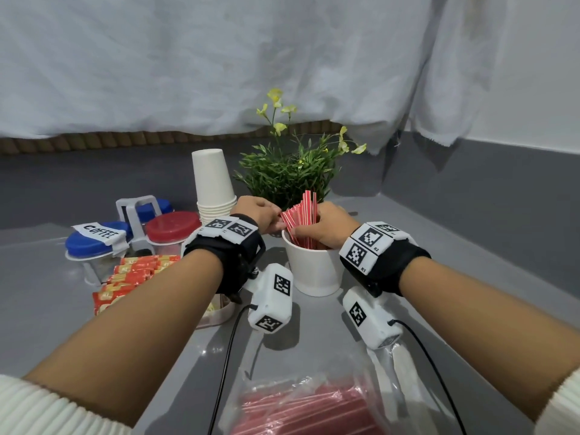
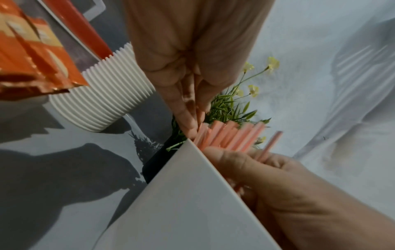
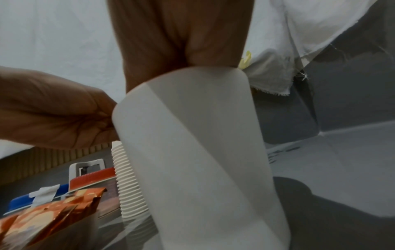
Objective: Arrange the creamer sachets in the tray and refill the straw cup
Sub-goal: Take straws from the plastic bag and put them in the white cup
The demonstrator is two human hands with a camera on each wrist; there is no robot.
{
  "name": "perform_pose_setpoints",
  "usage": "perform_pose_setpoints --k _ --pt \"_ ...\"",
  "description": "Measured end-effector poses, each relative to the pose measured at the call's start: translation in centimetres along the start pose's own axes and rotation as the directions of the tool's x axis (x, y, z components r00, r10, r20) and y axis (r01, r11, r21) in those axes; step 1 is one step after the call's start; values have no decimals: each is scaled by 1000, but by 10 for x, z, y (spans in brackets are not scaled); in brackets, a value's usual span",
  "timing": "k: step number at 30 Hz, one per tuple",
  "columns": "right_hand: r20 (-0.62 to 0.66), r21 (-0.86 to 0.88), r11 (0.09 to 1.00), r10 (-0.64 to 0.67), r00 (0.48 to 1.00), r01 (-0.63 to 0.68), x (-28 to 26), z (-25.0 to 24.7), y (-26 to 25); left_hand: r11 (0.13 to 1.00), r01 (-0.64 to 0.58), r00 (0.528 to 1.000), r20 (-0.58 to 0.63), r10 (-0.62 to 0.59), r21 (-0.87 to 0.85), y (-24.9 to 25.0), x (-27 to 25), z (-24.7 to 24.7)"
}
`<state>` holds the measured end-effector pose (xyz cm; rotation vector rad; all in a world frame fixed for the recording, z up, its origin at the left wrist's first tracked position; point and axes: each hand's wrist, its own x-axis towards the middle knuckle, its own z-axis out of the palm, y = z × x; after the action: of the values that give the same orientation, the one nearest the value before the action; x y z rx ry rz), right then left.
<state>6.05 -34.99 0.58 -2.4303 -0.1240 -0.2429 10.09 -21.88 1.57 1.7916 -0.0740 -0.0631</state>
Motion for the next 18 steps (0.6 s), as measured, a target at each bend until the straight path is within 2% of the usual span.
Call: perform_pose_setpoints --k 6,8,10,13,16,18 --pt "8 259 965 47 999 -47 -2 -1 4 993 3 1000 -7 -3 -120 2 -4 1" --pt "-70 284 958 47 996 -25 -2 -1 5 996 -39 999 26 41 -85 -2 -5 3" --pt "-210 277 960 84 974 -23 1 2 8 994 -111 993 42 109 26 -8 -6 4" --pt "-335 244 967 150 930 -67 5 7 13 961 -192 980 -11 198 199 -13 -7 5" --pt "-289 139 984 144 946 -108 5 6 12 950 -215 973 -30 227 226 -14 -7 4" --pt "-208 82 990 127 970 -112 6 6 12 909 -252 961 -25 275 333 -15 -9 5"
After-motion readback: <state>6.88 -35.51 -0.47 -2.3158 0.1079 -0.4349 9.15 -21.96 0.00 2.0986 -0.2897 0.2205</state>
